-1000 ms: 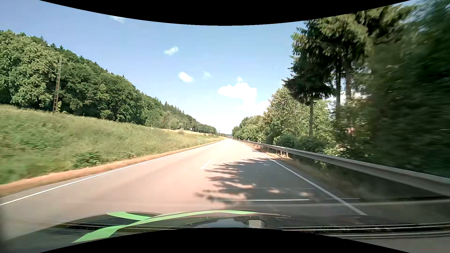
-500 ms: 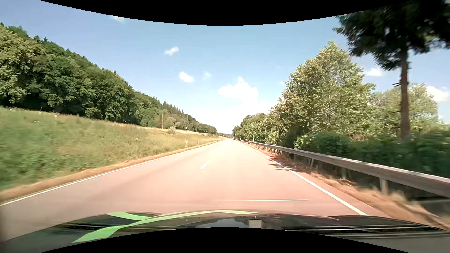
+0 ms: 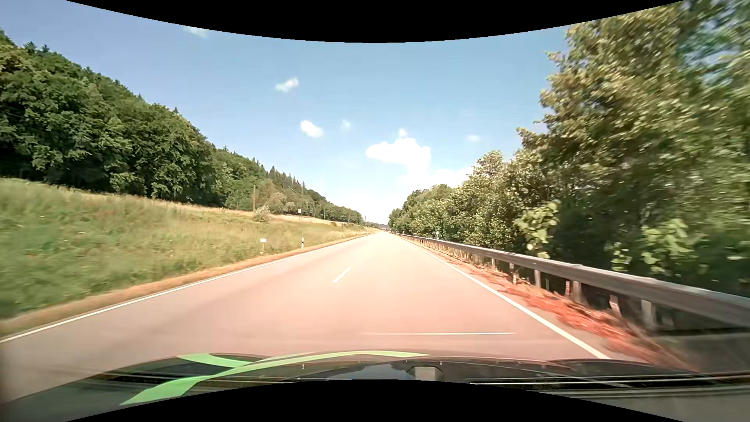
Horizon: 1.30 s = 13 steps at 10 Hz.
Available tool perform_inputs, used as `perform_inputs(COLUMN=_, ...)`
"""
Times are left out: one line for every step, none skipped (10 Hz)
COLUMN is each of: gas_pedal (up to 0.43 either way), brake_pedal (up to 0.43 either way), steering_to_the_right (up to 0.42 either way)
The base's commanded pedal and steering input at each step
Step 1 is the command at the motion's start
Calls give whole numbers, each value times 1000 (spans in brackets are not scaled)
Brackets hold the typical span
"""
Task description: Follow the waypoints while adhering to traffic rules and regulations
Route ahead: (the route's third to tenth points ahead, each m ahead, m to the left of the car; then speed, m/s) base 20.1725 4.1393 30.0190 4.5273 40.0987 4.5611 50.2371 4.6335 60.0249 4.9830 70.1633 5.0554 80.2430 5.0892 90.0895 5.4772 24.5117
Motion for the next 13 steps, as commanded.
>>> perform_inputs(gas_pedal=260, brake_pedal=0, steering_to_the_right=-3)
perform_inputs(gas_pedal=268, brake_pedal=0, steering_to_the_right=-4)
perform_inputs(gas_pedal=268, brake_pedal=0, steering_to_the_right=-3)
perform_inputs(gas_pedal=268, brake_pedal=0, steering_to_the_right=-4)
perform_inputs(gas_pedal=260, brake_pedal=0, steering_to_the_right=-4)
perform_inputs(gas_pedal=248, brake_pedal=0, steering_to_the_right=-4)
perform_inputs(gas_pedal=248, brake_pedal=0, steering_to_the_right=-4)
perform_inputs(gas_pedal=248, brake_pedal=0, steering_to_the_right=-4)
perform_inputs(gas_pedal=248, brake_pedal=0, steering_to_the_right=-4)
perform_inputs(gas_pedal=248, brake_pedal=0, steering_to_the_right=-4)
perform_inputs(gas_pedal=228, brake_pedal=0, steering_to_the_right=-4)
perform_inputs(gas_pedal=228, brake_pedal=0, steering_to_the_right=-4)
perform_inputs(gas_pedal=228, brake_pedal=0, steering_to_the_right=-4)
